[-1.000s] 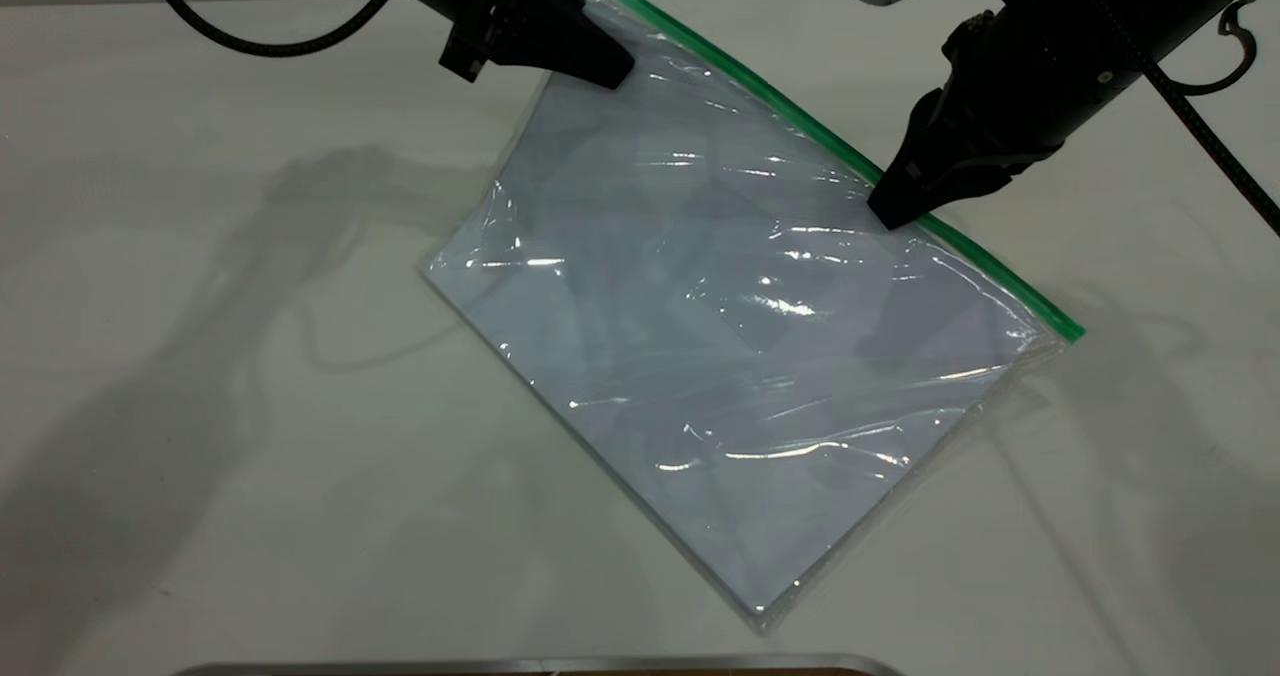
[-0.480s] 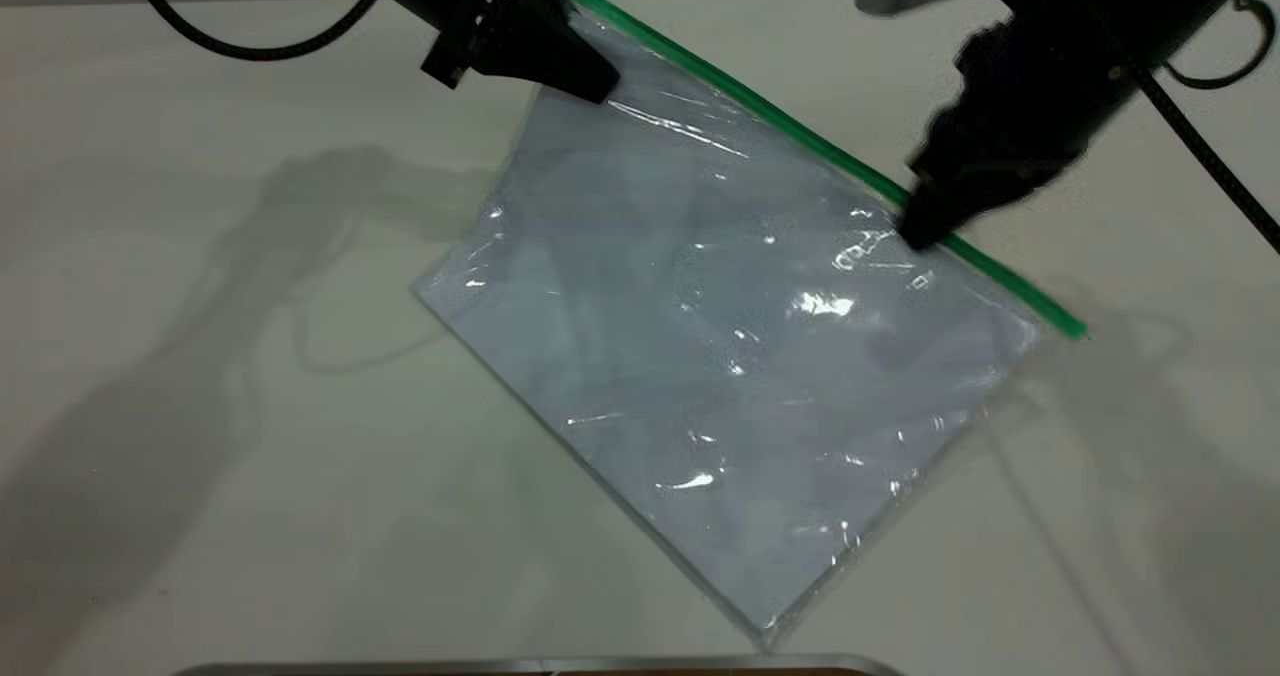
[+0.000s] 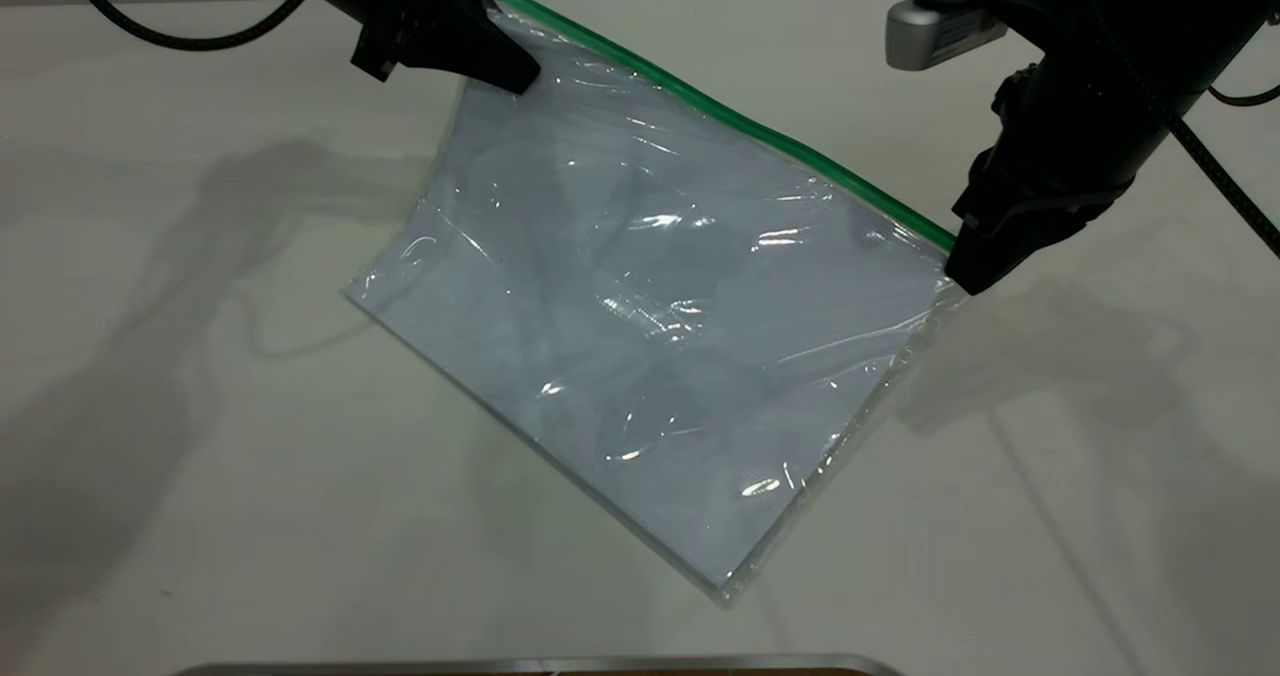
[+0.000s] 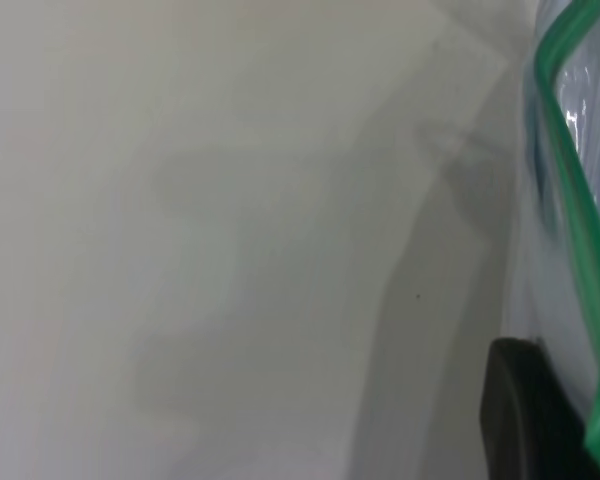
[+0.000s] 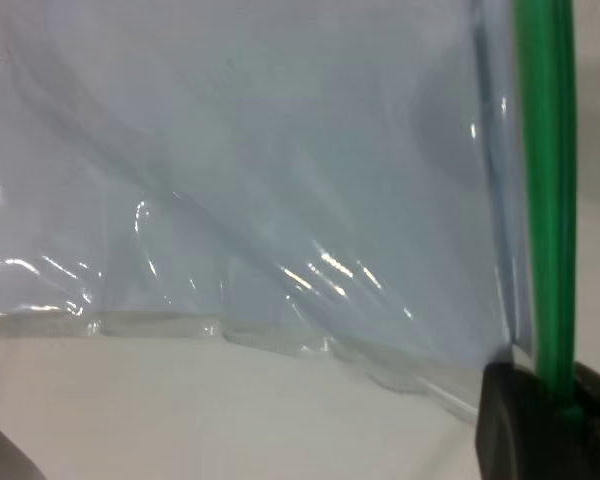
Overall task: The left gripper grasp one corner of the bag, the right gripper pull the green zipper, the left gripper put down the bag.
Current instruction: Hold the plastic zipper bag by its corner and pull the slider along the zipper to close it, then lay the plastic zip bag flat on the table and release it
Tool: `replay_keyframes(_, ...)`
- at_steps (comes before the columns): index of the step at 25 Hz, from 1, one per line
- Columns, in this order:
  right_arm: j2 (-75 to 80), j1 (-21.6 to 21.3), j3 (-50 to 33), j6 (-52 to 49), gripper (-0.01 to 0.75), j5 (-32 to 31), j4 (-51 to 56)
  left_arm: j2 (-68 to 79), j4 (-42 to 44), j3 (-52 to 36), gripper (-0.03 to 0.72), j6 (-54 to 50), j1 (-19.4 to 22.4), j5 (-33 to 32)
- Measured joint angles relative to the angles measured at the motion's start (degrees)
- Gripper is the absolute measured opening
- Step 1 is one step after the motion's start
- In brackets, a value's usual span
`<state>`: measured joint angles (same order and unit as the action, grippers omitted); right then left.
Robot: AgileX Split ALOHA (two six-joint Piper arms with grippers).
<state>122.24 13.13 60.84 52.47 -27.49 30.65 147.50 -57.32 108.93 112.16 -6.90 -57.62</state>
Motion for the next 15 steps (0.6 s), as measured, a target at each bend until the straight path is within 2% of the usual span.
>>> replay_keyframes(6, 0.0, 0.0, 0.0, -0.4, 0.091, 0.3, -0.2, 0.0, 0.5, 0.0, 0.055, 0.0, -0.2, -0.4)
replay_keyframes(10, 0.0, -0.2, -0.1, -0.6, 0.232, 0.9, -0.4, 0.0, 2.4, 0.0, 0.093, -0.8, -0.5, 1.2)
replay_keyframes(13, 0.0, -0.2, -0.1, -2.1, 0.381, 2.1, -0.4, 0.0, 2.3, 0.0, 0.204, -4.2, -1.1, 5.1)
replay_keyframes(15, 0.0, -0.2, -0.1, -2.7, 0.476, 3.4, -0.5, 0.0, 2.2, 0.0, 0.320, -6.8, -1.4, 7.7)
